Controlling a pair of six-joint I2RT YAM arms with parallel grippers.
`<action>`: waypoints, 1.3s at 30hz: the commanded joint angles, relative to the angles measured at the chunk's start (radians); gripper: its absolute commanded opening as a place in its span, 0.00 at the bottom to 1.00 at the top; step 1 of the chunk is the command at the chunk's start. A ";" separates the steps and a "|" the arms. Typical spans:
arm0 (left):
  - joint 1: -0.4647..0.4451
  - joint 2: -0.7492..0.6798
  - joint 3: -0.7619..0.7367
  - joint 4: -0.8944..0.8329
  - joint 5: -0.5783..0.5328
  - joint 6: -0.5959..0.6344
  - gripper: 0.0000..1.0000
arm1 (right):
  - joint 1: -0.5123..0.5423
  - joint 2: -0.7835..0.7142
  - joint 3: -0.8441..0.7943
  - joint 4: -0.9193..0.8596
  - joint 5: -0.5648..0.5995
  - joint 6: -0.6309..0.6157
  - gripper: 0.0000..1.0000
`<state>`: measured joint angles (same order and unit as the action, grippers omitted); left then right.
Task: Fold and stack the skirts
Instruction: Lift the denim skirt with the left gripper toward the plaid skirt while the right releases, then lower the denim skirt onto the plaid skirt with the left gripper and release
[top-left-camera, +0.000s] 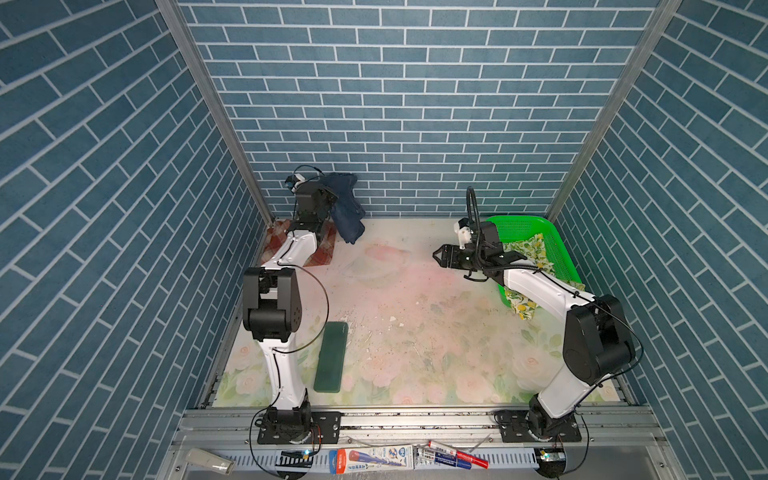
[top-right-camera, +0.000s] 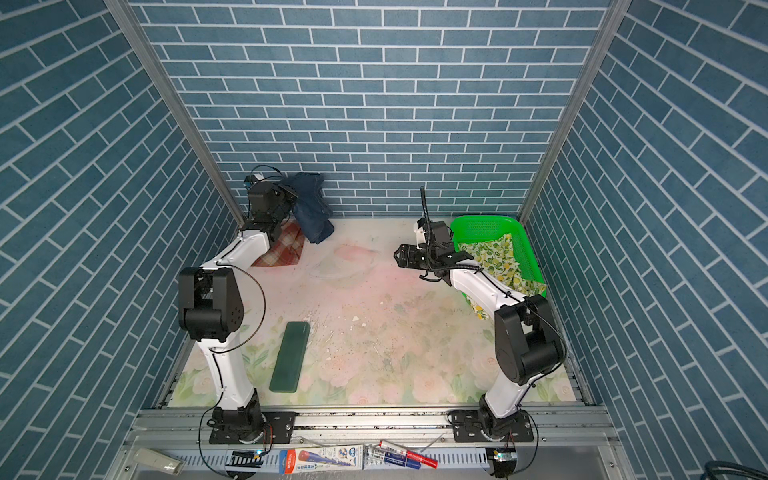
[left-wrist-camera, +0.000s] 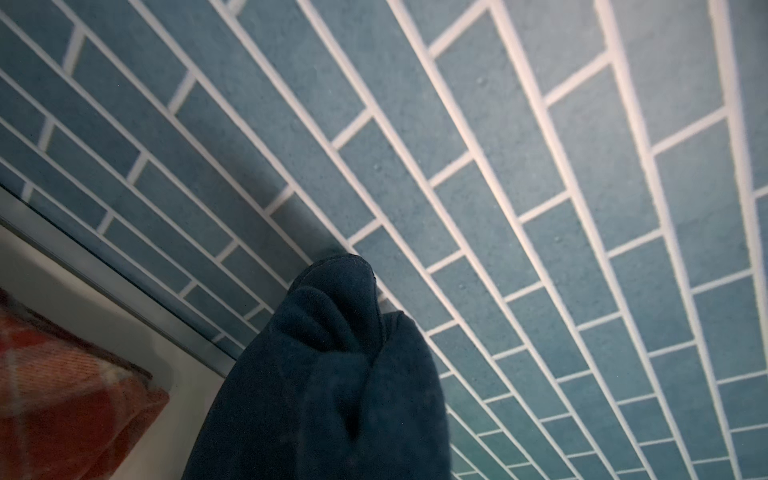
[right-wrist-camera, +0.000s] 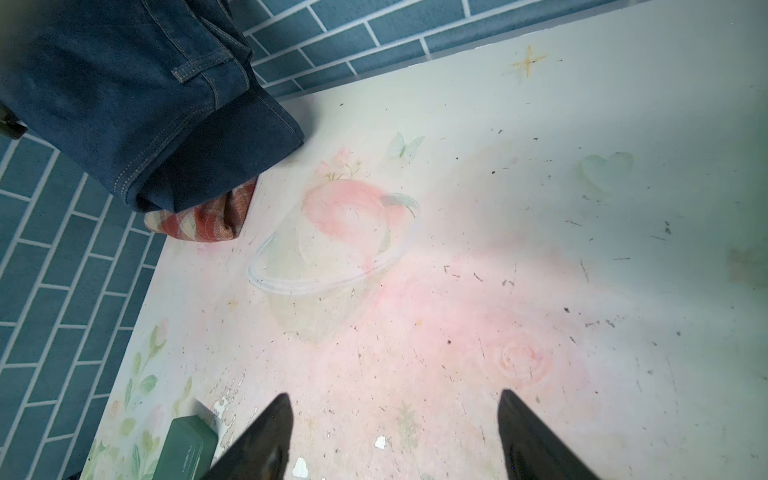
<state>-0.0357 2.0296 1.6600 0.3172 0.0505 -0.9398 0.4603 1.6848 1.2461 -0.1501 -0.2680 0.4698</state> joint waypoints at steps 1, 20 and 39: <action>0.018 -0.009 0.027 0.125 -0.035 -0.036 0.00 | 0.008 0.010 0.029 -0.009 0.013 -0.031 0.77; 0.106 -0.023 0.052 0.141 -0.038 -0.067 0.00 | 0.027 0.017 0.052 -0.033 0.025 -0.044 0.76; 0.159 -0.049 0.006 0.128 -0.042 -0.072 0.00 | 0.034 0.030 0.062 -0.042 0.034 -0.057 0.76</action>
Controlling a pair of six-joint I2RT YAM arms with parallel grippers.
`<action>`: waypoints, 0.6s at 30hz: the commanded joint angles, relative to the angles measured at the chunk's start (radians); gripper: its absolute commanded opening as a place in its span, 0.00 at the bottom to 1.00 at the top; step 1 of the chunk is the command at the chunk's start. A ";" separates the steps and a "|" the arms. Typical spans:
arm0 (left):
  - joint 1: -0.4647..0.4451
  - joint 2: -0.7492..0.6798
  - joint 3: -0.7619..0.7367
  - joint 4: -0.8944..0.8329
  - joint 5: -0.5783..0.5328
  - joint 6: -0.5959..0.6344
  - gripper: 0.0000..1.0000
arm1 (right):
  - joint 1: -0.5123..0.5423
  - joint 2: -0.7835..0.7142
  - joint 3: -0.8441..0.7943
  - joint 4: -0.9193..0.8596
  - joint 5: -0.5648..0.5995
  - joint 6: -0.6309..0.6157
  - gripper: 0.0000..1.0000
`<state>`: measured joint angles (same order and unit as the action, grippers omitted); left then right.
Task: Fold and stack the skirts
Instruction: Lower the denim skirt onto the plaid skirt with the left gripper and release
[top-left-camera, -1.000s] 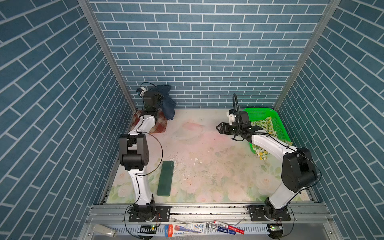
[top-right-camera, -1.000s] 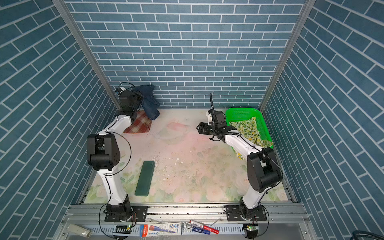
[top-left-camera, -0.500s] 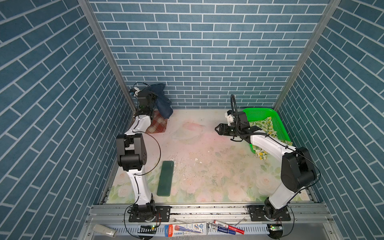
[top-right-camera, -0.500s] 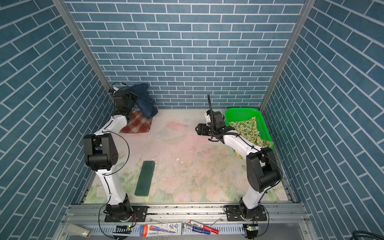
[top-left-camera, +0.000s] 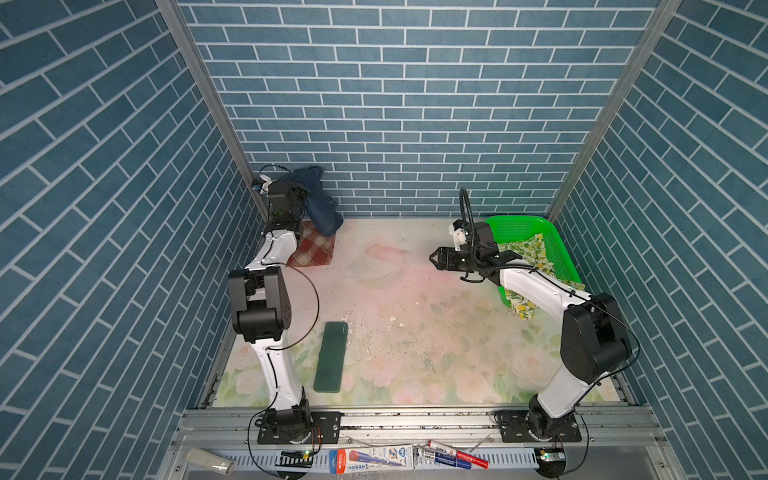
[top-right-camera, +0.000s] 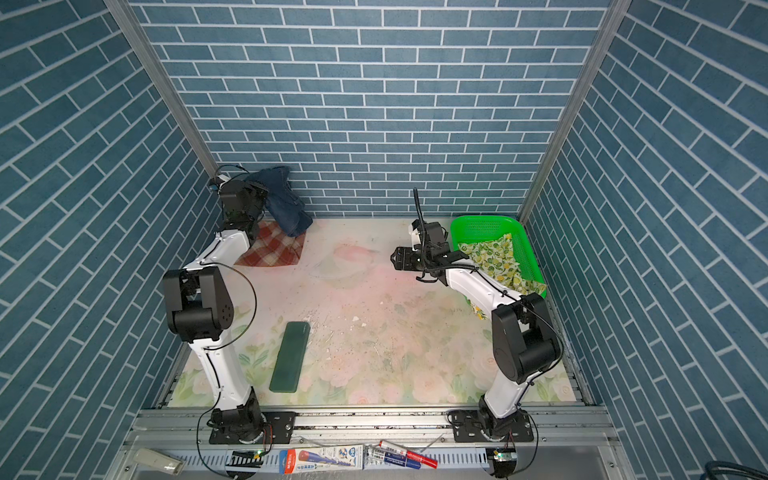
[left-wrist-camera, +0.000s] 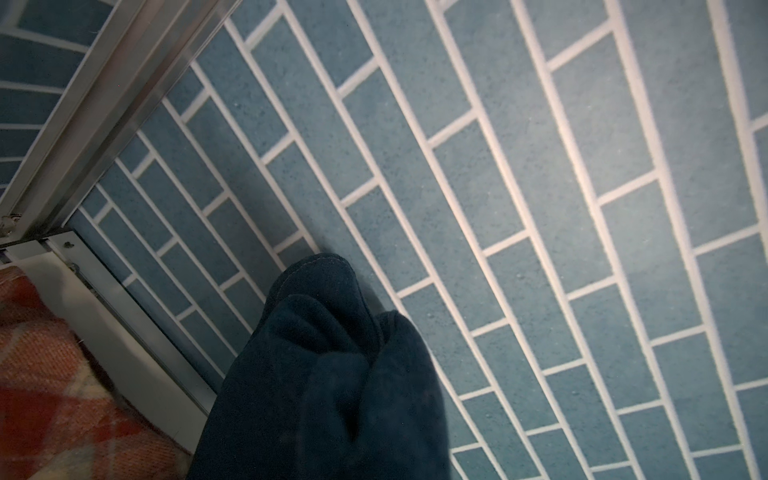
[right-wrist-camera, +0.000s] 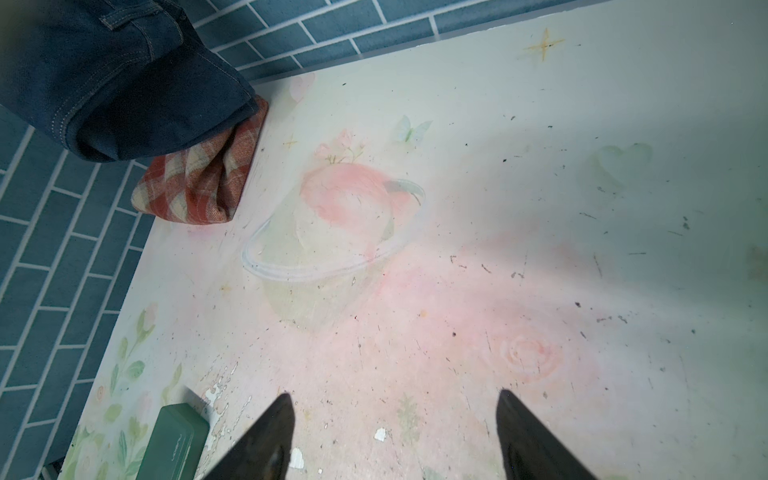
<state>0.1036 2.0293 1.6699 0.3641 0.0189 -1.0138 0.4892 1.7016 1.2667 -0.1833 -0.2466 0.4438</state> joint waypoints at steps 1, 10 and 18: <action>0.024 -0.054 -0.021 0.081 -0.014 0.001 0.00 | 0.005 0.013 0.040 -0.008 0.012 -0.031 0.76; 0.068 -0.096 -0.217 0.036 -0.073 0.079 0.00 | 0.006 0.011 0.028 0.004 0.009 -0.025 0.76; 0.073 -0.088 -0.254 -0.192 -0.224 0.187 0.00 | 0.011 0.013 0.020 0.010 0.009 -0.024 0.76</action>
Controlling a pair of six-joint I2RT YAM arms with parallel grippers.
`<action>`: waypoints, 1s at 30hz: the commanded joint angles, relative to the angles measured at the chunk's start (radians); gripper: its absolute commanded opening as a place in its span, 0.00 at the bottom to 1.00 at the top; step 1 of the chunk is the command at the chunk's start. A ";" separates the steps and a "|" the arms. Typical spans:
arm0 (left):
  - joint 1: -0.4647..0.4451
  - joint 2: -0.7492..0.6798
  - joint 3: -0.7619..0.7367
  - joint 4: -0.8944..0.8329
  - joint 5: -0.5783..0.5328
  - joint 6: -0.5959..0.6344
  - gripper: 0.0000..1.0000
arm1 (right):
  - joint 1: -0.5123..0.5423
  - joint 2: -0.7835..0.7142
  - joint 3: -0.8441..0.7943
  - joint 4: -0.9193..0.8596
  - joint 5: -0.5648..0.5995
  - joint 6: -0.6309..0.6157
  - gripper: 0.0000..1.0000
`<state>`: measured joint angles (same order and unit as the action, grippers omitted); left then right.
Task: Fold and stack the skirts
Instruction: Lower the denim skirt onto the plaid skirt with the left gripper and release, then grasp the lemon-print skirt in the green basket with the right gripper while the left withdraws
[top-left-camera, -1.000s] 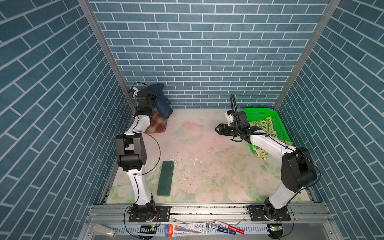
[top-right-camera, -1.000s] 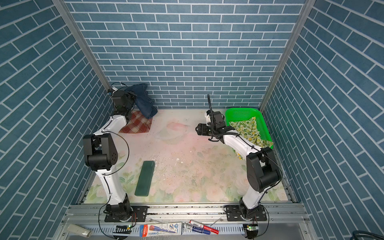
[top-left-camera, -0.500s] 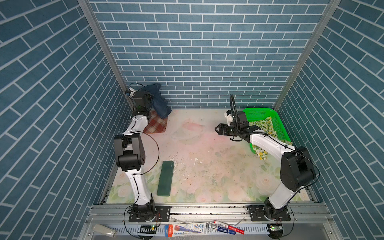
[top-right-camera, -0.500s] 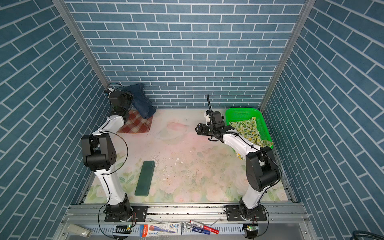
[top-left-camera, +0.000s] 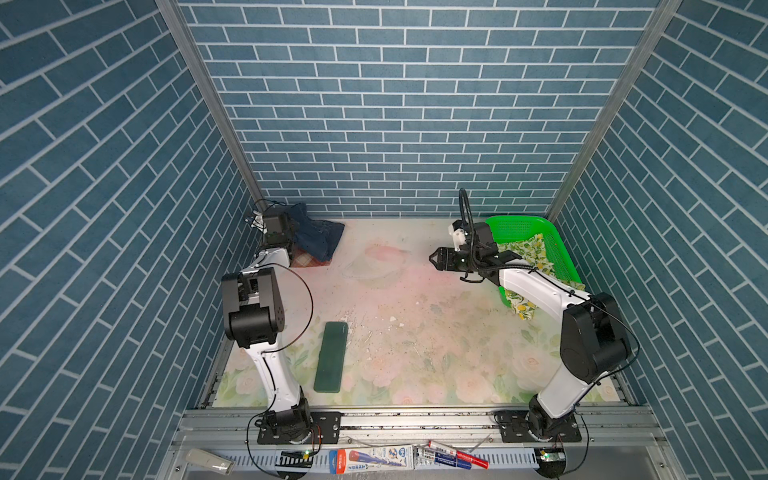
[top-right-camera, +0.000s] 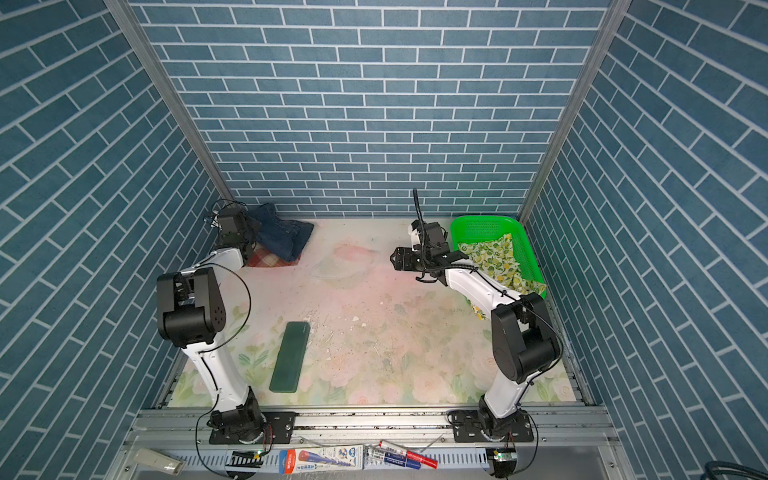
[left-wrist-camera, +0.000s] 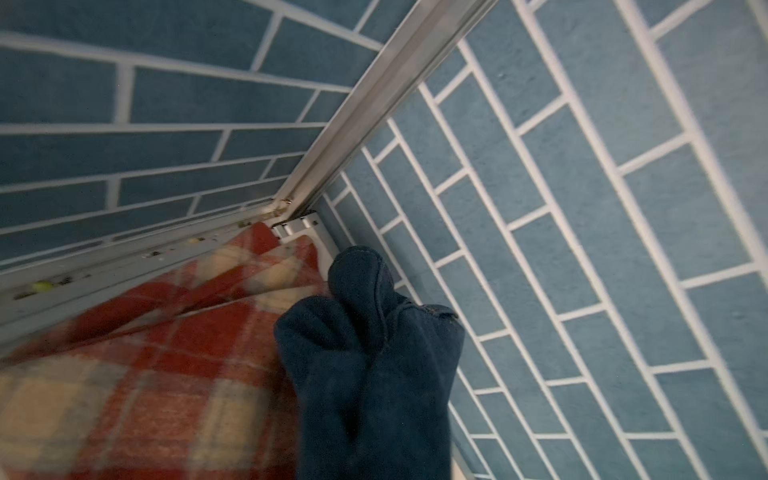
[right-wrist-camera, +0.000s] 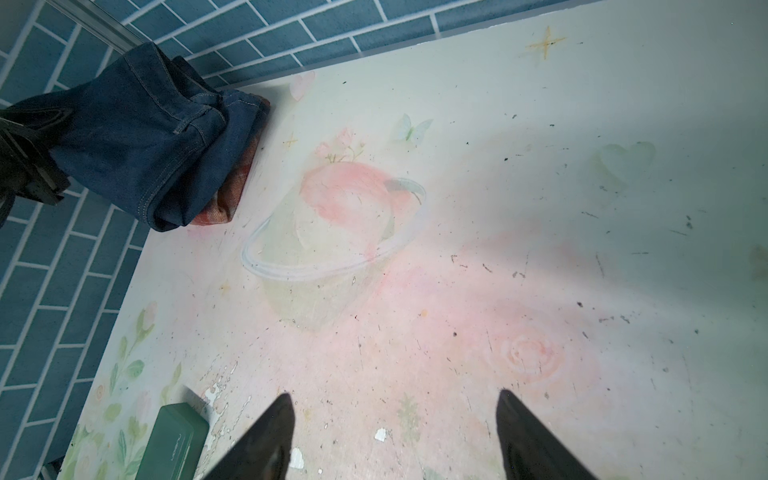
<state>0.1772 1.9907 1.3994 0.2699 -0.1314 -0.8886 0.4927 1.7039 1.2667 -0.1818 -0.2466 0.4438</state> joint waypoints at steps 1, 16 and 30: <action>-0.001 -0.043 0.025 -0.148 -0.096 0.061 0.00 | 0.008 0.011 0.018 0.010 0.009 -0.024 0.76; 0.002 0.001 0.255 -0.819 -0.250 0.077 1.00 | 0.007 0.026 0.076 -0.099 0.059 -0.022 0.76; 0.004 -0.170 0.186 -0.763 -0.098 0.268 1.00 | -0.100 -0.025 0.227 -0.278 0.213 -0.083 0.75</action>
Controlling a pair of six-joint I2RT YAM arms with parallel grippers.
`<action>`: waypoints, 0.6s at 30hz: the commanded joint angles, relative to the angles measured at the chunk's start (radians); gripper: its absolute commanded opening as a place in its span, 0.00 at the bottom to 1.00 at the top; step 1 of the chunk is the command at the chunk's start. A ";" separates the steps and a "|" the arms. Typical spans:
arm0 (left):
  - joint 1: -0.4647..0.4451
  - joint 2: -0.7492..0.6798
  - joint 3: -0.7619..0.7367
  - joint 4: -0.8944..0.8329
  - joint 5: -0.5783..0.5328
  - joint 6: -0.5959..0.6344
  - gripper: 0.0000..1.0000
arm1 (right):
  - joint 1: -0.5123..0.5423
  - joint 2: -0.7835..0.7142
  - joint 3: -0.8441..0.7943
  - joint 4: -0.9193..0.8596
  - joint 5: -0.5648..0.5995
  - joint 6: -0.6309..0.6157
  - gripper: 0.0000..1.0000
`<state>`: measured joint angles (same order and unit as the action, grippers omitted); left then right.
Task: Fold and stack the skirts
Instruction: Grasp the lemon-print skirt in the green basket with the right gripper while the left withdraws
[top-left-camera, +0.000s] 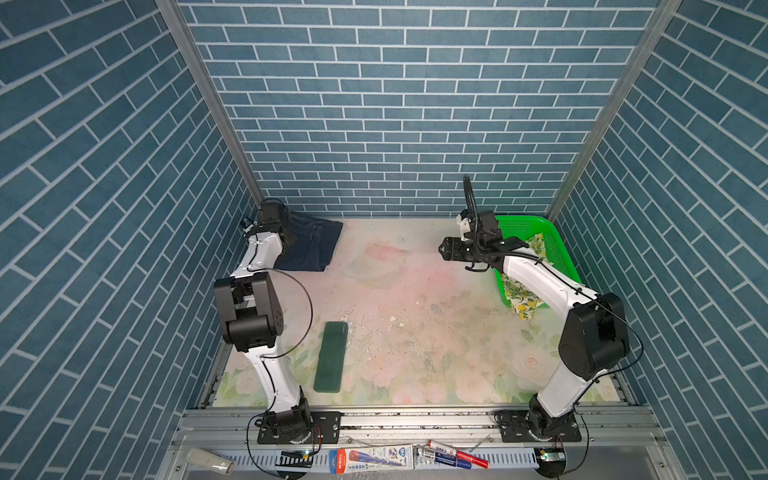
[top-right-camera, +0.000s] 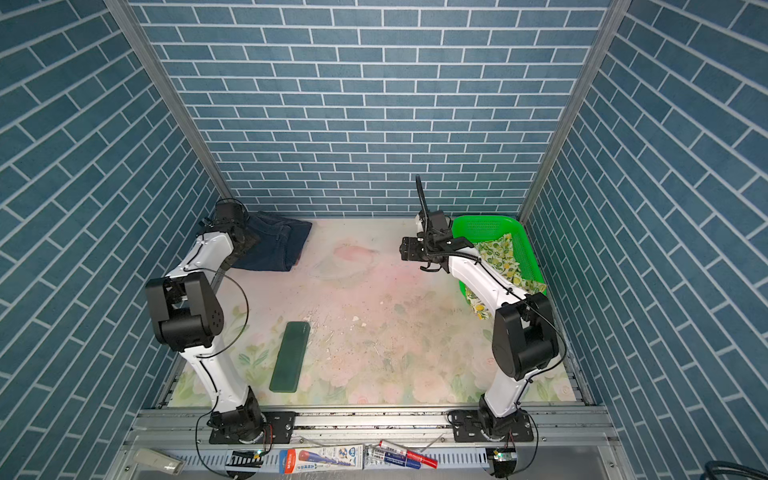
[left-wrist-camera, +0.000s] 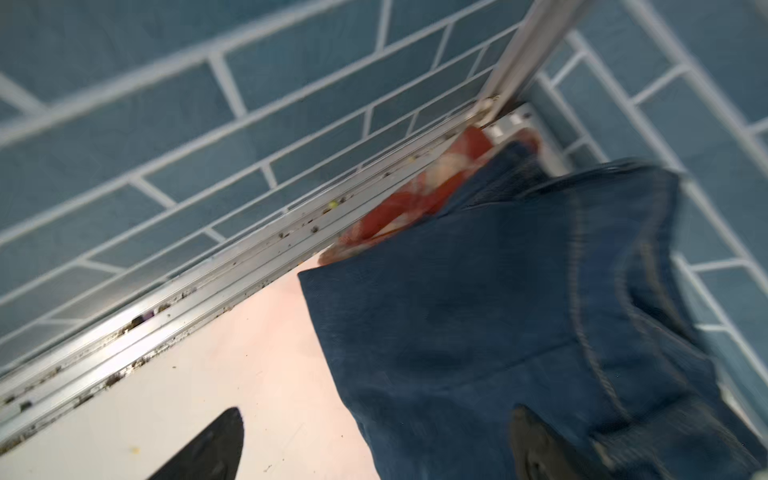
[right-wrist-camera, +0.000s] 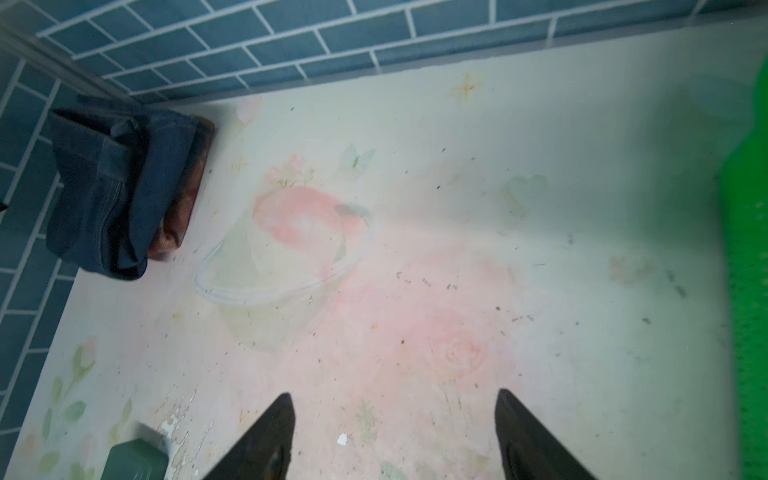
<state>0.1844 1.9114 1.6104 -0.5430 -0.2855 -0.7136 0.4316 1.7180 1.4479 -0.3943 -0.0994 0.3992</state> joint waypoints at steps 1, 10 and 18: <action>-0.012 -0.121 -0.051 0.094 0.074 0.129 1.00 | -0.055 -0.049 0.043 -0.069 0.079 -0.035 0.75; -0.223 -0.291 -0.096 0.206 0.199 0.547 1.00 | -0.178 -0.142 -0.024 -0.146 0.235 0.000 0.73; -0.539 -0.317 -0.135 0.114 0.422 0.784 1.00 | -0.295 -0.196 -0.165 -0.163 0.237 0.072 0.71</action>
<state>-0.2890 1.5887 1.4960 -0.3565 0.0135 -0.0650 0.1596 1.5433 1.3373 -0.5095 0.1059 0.4282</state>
